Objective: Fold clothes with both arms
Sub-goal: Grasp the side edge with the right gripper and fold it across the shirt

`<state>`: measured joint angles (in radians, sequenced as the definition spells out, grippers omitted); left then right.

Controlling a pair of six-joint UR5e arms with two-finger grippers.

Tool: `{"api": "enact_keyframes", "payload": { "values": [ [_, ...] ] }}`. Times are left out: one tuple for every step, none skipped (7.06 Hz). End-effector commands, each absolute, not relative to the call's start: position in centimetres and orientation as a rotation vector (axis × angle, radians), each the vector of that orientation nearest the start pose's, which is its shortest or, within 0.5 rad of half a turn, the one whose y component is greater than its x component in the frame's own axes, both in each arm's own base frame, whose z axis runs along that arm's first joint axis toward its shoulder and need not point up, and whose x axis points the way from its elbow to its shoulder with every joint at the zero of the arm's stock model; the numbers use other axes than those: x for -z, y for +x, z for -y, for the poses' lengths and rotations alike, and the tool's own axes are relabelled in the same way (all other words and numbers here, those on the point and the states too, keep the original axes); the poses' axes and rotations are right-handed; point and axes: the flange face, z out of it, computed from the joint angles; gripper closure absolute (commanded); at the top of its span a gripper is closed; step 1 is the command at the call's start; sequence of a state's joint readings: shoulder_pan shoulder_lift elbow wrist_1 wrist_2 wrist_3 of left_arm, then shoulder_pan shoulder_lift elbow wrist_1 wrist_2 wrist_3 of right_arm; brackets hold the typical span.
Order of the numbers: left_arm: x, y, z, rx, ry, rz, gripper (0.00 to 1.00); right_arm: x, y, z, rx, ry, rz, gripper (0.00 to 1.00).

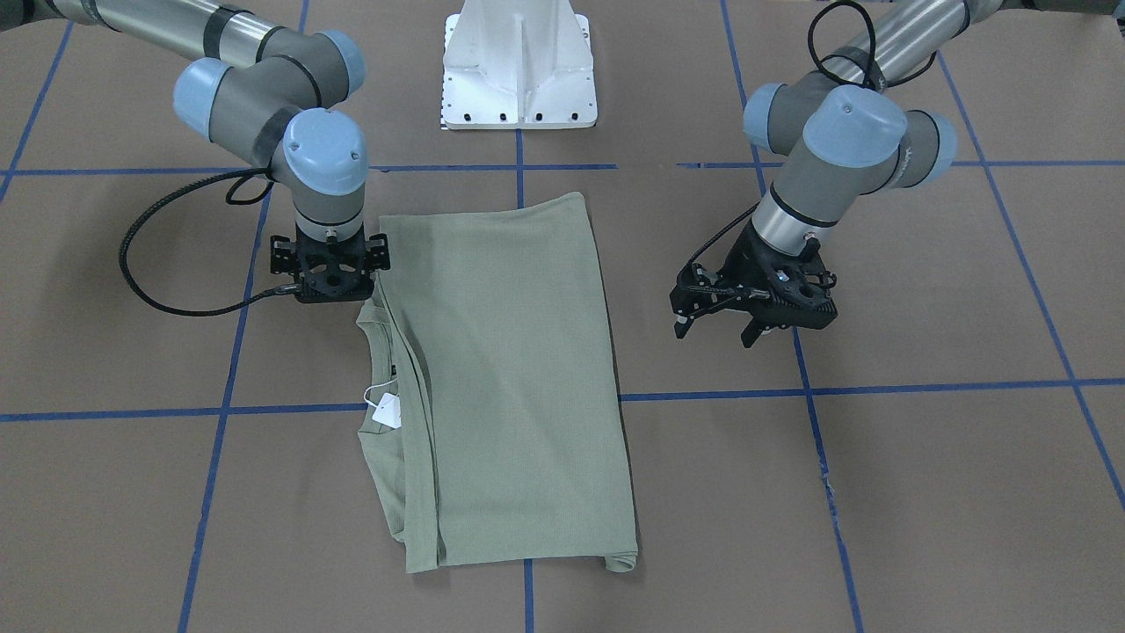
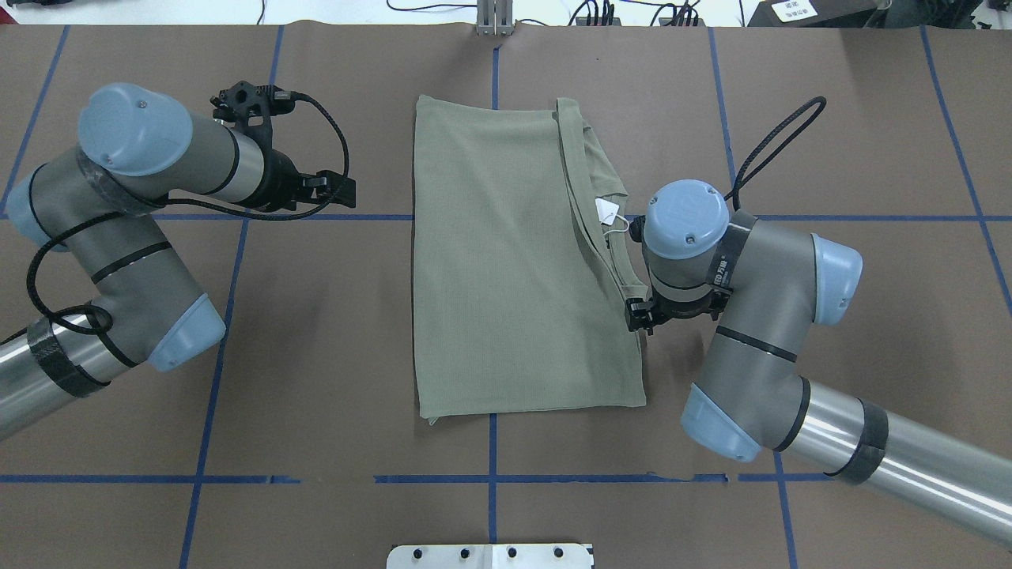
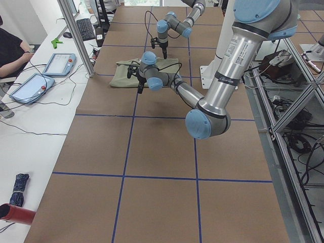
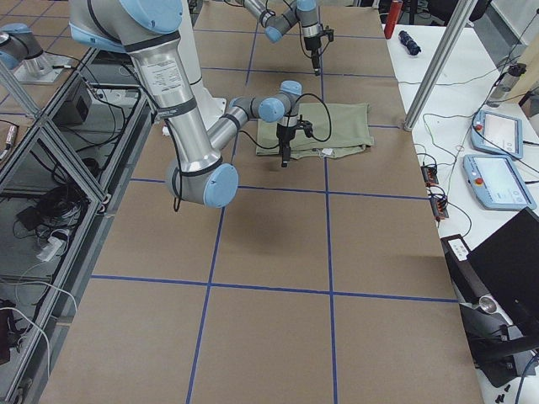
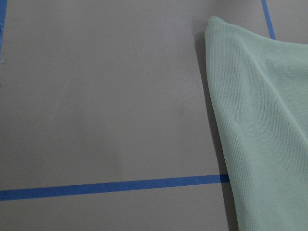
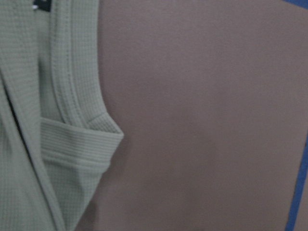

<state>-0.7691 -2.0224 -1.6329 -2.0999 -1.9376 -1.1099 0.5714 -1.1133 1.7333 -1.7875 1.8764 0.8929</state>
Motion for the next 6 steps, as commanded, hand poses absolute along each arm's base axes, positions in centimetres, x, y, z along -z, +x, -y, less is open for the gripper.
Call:
{"api": "enact_keyframes", "payload": {
  "values": [
    [-30.7,40.3,52.7,0.086,0.329,-1.04,0.0,-34.7,-45.6,44.8,0.138,0.025,0.532,0.0],
    [-30.4,40.2,52.6,0.082,0.334,-1.044,0.0,-31.3,-45.6,46.7,0.125,0.068,0.57,0.0],
    [-30.4,39.8,52.3,0.077,0.342,-1.045,0.0,-29.2,-46.7,48.2,0.137,0.103,0.598,0.0],
    [-29.8,39.1,52.2,0.078,0.357,-1.054,0.0,-28.6,-48.5,49.6,0.143,0.116,0.614,0.0],
    [-28.9,38.5,52.1,0.089,0.394,-1.056,0.0,-29.0,-50.9,51.8,0.161,0.135,0.623,0.0],
    [-28.7,38.4,52.3,0.096,0.411,-1.051,0.0,-30.4,-52.2,53.2,0.165,0.142,0.626,0.0]
  ]
}}
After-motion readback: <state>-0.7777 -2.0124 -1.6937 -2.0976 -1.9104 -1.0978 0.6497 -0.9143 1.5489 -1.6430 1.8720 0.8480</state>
